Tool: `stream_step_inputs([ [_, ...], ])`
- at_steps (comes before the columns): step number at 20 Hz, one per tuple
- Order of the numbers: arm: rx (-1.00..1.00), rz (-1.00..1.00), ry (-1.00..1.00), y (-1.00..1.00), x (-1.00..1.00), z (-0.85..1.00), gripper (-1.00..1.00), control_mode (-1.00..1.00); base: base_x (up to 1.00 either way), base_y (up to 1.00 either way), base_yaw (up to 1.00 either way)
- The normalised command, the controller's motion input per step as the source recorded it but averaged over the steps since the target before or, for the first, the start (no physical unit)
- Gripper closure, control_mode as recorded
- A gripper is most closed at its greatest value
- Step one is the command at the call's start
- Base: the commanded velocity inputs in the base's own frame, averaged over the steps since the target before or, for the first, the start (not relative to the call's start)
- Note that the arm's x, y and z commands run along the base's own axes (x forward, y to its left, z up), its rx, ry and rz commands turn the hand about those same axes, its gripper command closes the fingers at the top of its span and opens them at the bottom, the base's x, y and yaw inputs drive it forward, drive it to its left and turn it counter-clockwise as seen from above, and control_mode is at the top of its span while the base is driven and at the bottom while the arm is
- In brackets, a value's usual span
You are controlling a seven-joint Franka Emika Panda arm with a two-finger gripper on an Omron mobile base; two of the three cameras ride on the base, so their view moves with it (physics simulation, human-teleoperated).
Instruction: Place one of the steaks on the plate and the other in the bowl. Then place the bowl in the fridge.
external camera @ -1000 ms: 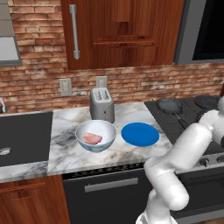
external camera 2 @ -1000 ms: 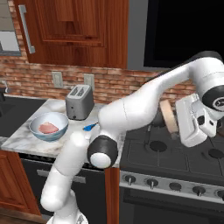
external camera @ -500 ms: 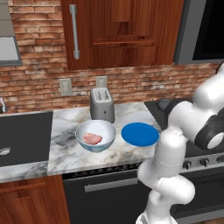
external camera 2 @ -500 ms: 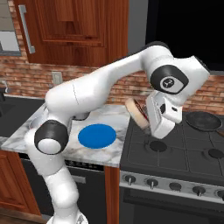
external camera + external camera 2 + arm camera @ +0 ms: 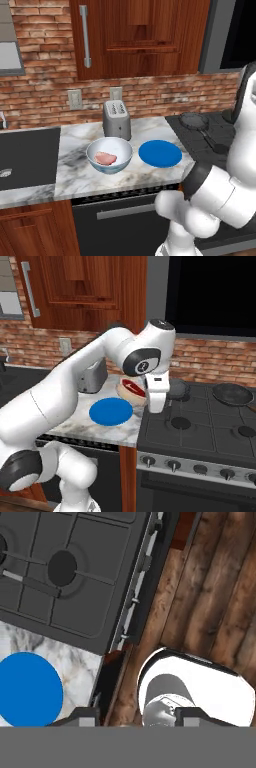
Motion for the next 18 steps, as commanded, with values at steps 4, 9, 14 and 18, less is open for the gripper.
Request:
stream_step_inputs([
  [4,-0.22,0.03,-0.22,0.54,0.03,-0.22,1.00,-1.00,0.00,0.00,0.00],
  [9,-0.24,0.02,-0.02,0.53,0.45,-0.01,1.00,-1.00,0.00,0.00,0.00],
  [14,-0.20,0.20,0.06,0.40,0.64,-0.02,1.00,-1.00,0.00,0.00,0.00],
  [18,-0.07,0.44,0.12,0.36,0.75,-0.15,1.00,-1.00,0.00,0.00,0.00],
])
